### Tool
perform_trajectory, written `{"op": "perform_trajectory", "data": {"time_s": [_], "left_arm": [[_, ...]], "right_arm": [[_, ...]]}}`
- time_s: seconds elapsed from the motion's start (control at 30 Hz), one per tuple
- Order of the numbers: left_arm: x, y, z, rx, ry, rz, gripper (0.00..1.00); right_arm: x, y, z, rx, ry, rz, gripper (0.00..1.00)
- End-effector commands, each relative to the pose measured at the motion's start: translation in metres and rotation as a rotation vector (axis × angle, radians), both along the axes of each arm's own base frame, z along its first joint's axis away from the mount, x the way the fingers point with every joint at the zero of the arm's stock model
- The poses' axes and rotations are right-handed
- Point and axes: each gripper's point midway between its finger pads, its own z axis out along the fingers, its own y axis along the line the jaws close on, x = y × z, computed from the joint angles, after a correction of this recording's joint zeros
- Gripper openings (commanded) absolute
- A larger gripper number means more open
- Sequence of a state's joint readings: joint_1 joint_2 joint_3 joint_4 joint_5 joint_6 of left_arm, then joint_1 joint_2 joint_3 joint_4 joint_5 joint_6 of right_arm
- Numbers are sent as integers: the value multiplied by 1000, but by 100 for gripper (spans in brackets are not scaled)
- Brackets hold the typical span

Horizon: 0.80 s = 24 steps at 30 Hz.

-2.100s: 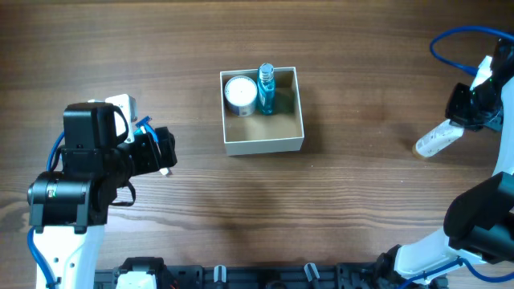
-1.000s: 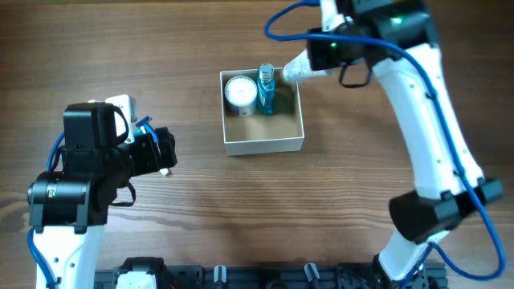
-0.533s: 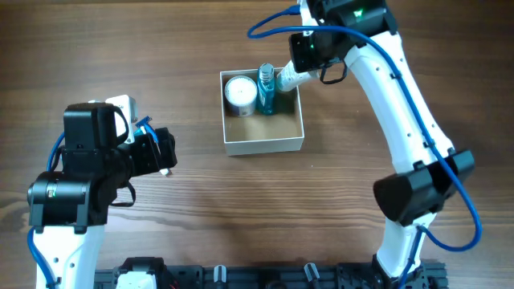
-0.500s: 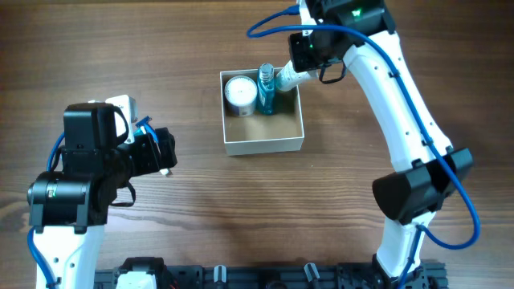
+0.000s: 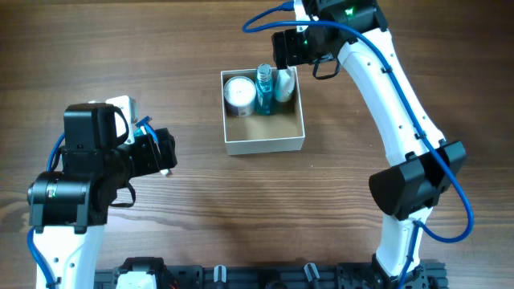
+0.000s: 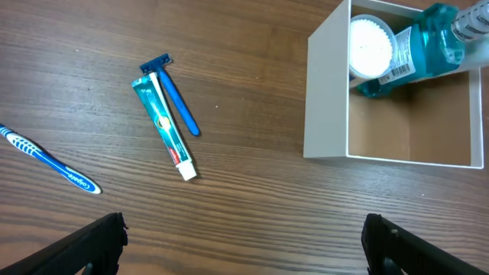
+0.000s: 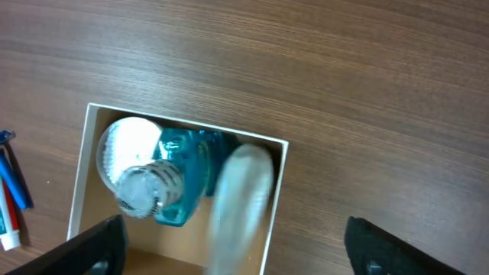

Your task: Pack container

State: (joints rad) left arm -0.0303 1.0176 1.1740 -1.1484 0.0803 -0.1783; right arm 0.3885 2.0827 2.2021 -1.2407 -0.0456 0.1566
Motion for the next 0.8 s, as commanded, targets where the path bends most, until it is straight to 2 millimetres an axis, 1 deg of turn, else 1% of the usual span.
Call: {"op": "perform_trajectory", "data": {"time_s": [0.0, 0.03, 0.07, 0.13, 0.2, 0.27, 0.3, 0.33, 0.37, 0.4, 0.43, 0.47, 0.5, 0.53, 0.57, 0.6, 0.63, 0.67, 0.7, 0.77], "left_arm": [[2, -1, 7, -19, -17, 6, 100], [2, -1, 7, -19, -17, 6, 100], [2, -1, 7, -19, -17, 6, 100], [2, -1, 7, -19, -18, 6, 100], [2, -1, 8, -20, -20, 6, 100], [3, -1, 8, -20, -23, 6, 100], [3, -1, 9, -20, -25, 6, 100], [3, -1, 9, -20, -25, 6, 100], [3, -1, 9, -20, -26, 6, 100], [3, -1, 9, -20, -26, 6, 100], [4, -1, 9, -19, -28, 6, 100], [4, -1, 9, -20, -30, 6, 100], [4, -1, 9, -22, -29, 10, 100], [4, -1, 9, -25, -28, 14, 100], [4, -1, 9, -30, -27, 21, 100], [4, -1, 9, -37, -27, 33, 100], [4, -1, 9, -37, -27, 34, 100], [5, -1, 9, -38, -29, 34, 100], [5, -1, 10, -38, -29, 34, 100], [5, -1, 10, -39, -29, 36, 100]], "right_arm": [[3, 5, 5, 20, -9, 6, 96], [3, 5, 5, 20, -10, 7, 96], [3, 3, 5, 13, -13, 2, 99], [5, -8, 16, -18, -50, -62, 100], [6, -30, 48, -40, -139, -177, 100], [1, -46, 81, -40, -222, -218, 100], [-6, -58, 105, -26, -271, -245, 100], [-11, -67, 120, -10, -299, -266, 100], [-19, -84, 138, 13, -330, -312, 100], [-25, -95, 149, 26, -345, -346, 100], [-35, -115, 159, 43, -352, -409, 100], [-43, -129, 163, 51, -343, -456, 100], [-55, -146, 163, 57, -312, -509, 100], [-63, -159, 160, 58, -278, -541, 100], [-72, -171, 155, 55, -238, -567, 100], [-85, -187, 145, 47, -172, -607, 100], [-95, -198, 138, 39, -122, -631, 100], [-103, -205, 133, 30, -84, -647, 100], [-108, -208, 131, 24, -64, -627, 100], [-116, -199, 132, 64, -52, -563, 100]]}}
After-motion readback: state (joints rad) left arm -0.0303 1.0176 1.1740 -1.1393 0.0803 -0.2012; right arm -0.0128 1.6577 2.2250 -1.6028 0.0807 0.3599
